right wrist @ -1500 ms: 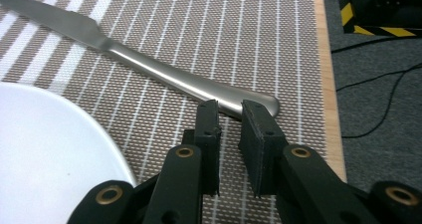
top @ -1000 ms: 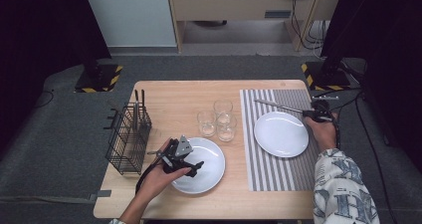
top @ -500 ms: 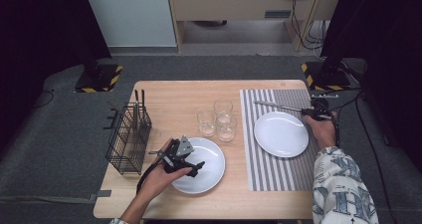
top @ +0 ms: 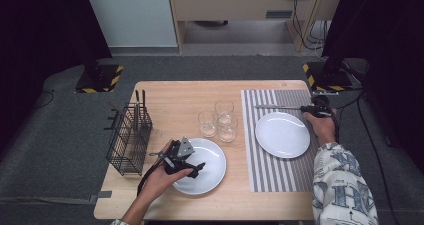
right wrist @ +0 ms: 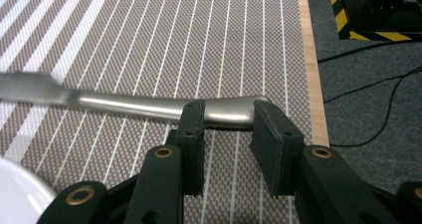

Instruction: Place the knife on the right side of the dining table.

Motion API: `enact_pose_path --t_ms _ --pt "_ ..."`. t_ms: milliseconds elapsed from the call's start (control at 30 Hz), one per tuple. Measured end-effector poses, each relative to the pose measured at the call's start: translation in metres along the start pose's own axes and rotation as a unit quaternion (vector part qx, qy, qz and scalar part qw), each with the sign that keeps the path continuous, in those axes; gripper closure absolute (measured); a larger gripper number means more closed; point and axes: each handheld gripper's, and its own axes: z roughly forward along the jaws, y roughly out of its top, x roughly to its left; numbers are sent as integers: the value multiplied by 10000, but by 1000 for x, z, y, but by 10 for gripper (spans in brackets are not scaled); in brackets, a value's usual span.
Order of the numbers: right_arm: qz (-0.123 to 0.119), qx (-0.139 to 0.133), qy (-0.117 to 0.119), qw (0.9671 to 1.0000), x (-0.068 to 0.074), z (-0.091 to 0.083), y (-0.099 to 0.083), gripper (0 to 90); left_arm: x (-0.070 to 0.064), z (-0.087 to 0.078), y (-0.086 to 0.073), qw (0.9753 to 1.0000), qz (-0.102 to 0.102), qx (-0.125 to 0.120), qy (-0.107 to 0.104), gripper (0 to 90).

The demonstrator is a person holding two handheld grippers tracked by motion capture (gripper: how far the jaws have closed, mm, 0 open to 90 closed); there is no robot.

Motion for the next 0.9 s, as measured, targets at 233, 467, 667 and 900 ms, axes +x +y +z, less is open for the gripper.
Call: enact_pose_path --t_ms 233,467,667,900 --pt "31 -76 -63 9999 3 3 1 645 0 -2 -1 10000 -17 -5 12 83" --pt "108 -157 56 9998 4 1 0 590 2 -4 -2 10000 -30 -16 40 83" --pt "134 -149 106 9997 5 -7 1 552 6 -5 -2 9999 -49 -69 90 85" --pt "-39 -191 173 9997 19 -28 4 475 10 -6 0 9998 -37 -152 135 85"
